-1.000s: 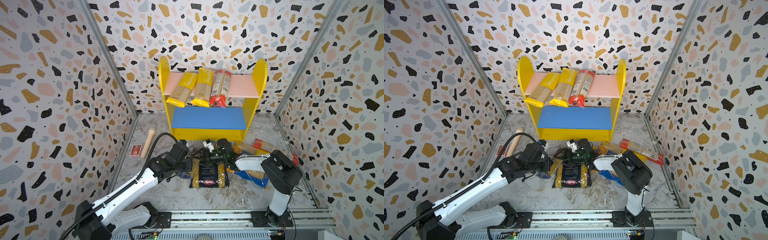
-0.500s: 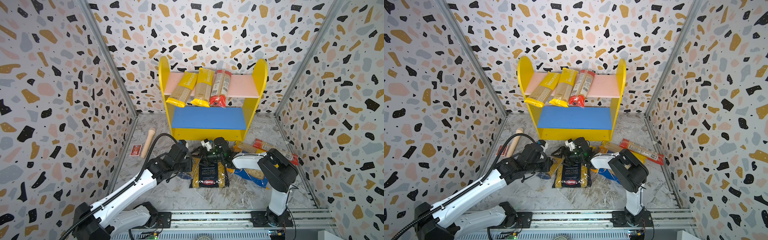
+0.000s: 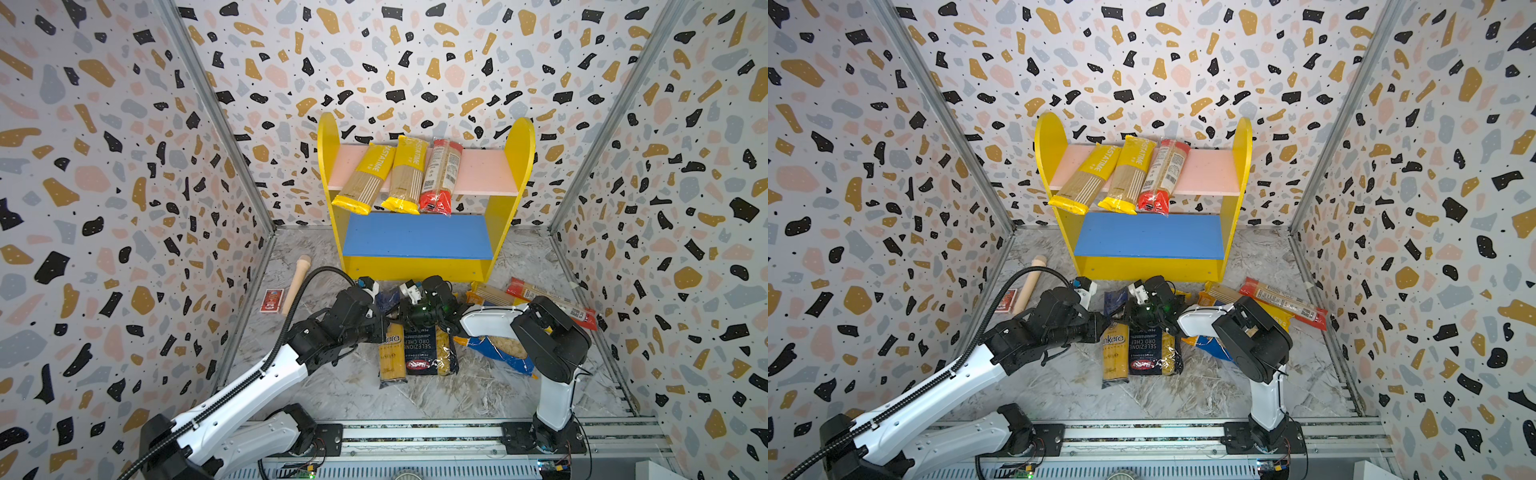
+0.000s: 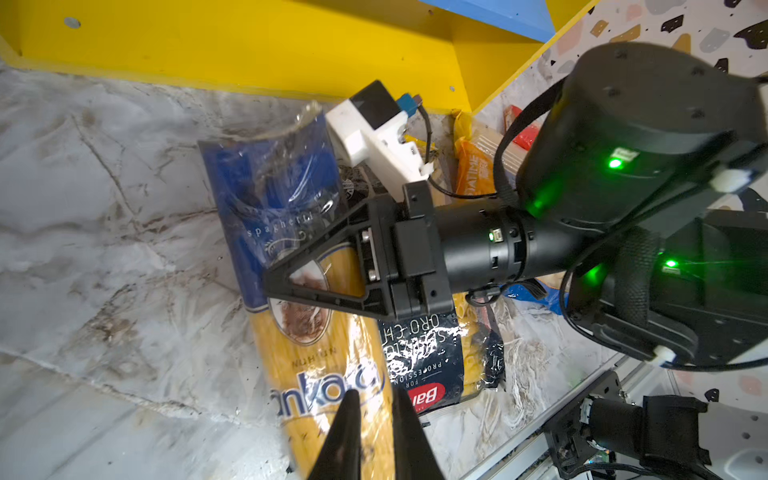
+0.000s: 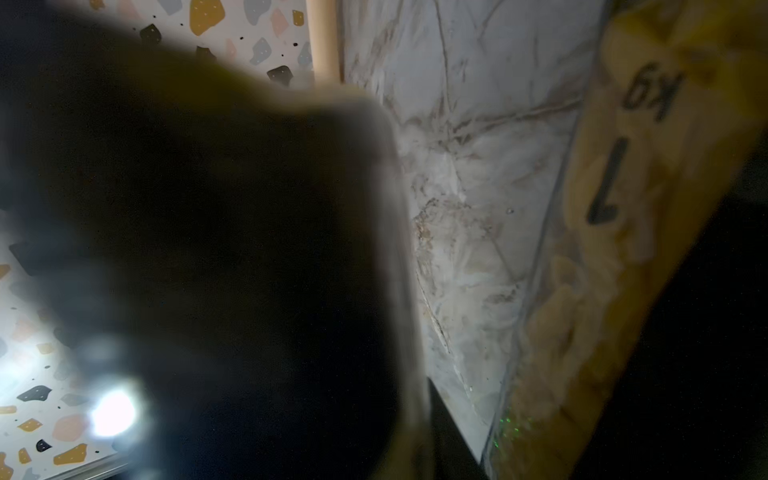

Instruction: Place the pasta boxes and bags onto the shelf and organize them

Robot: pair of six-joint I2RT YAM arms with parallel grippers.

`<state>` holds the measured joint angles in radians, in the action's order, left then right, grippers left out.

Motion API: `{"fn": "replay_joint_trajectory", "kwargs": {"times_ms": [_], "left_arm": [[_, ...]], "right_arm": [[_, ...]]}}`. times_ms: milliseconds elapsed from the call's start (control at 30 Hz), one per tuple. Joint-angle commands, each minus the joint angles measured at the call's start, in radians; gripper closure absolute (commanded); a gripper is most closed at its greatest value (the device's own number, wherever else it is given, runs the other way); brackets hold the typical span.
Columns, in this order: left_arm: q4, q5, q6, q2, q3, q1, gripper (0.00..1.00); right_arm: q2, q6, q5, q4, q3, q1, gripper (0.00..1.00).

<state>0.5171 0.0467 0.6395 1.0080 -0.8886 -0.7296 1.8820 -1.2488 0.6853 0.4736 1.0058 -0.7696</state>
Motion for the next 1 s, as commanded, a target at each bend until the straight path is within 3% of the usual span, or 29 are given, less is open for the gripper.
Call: {"fn": "replay_joint_trajectory", "kwargs": {"times_ms": [0, 67, 367, 467, 667, 967], "left_arm": [[-0.026, -0.007, -0.018, -0.023, -0.019, -0.004, 0.83], [-0.016, -0.03, -0.018, -0.039, -0.022, -0.003, 0.83], [0.097, -0.147, -0.057, -0.116, -0.066, -0.001, 0.79], [0.14, -0.206, -0.08, -0.133, -0.086, 0.001, 0.66], [0.16, -0.246, -0.102, -0.139, -0.136, 0.006, 0.07], [0.084, -0.16, -0.101, -0.084, -0.12, 0.007, 0.01]], "right_arm": [[-0.142, 0.032, 0.016, 0.023, 0.021, 0.01, 0.78], [-0.158, 0.067, 0.002, -0.028, 0.029, 0.017, 0.86], [-0.292, 0.108, 0.031, -0.098, -0.009, 0.045, 0.9], [-0.384, 0.169, 0.03, -0.204, -0.01, 0.05, 0.91], [-0.598, 0.302, 0.003, -0.479, 0.046, 0.075, 0.9], [-0.839, 0.455, -0.092, -0.909, 0.278, 0.173, 0.9]]}}
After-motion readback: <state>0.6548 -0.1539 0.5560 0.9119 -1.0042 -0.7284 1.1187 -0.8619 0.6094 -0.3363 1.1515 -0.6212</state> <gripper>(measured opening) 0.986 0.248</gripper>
